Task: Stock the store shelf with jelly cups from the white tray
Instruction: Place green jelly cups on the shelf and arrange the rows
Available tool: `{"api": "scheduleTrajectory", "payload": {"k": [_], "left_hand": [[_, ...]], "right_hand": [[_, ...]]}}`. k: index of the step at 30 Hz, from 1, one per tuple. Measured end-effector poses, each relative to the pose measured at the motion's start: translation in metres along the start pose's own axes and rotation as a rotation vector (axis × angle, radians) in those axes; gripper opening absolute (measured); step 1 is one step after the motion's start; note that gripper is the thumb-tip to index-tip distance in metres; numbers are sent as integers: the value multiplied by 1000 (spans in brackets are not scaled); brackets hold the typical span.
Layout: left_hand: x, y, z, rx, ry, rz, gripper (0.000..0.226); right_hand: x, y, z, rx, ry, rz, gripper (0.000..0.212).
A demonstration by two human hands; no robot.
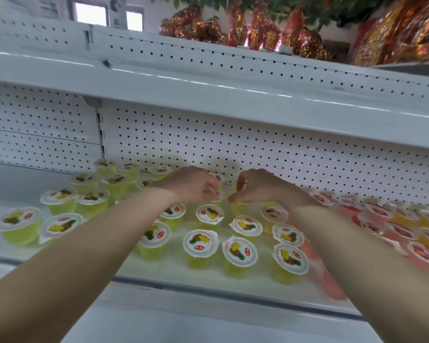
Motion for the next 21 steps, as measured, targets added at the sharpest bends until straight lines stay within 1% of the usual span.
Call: {"api": "scheduleTrajectory", "payload": {"k": [5,8,11,13,14,16,18,21], "left_hand": [[1,0,-2,14,-21,1,38],[-3,-4,-8,26,-80,20,40],[-15,-11,-24,72,-159,-61,22],[-19,-16,-34,102,-155,-98,12],[-19,-18,-38,102,-131,-100,11],[-15,-21,-43,90,-67,-69,17],[-8,-23,-46,83,-9,-38,25],[-2,-25,-51,75,18,-32,36]], "right_hand": [[3,-4,-6,37,0,52,44],[-1,-7,-15,64,-40,89,46],[-4,-7,-29,72,-72,98,40],[-3,-2,-41,77,-37,49,36],[-3,1,-48,80,-25,34,35],[-2,7,-61,87,10,25,40],[5,11,-72,103,80,11,47],[15,15,-80,105,128,-28,55]]}}
Point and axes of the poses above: each hand's wrist, its own z-axis towards the middle knuckle, its own x-axis out of the palm, y = z × x, the point moved 8 cm from there along z, towards the middle knuckle, and after that the axes turned 6 degrees about y, right-handed, at the moved point
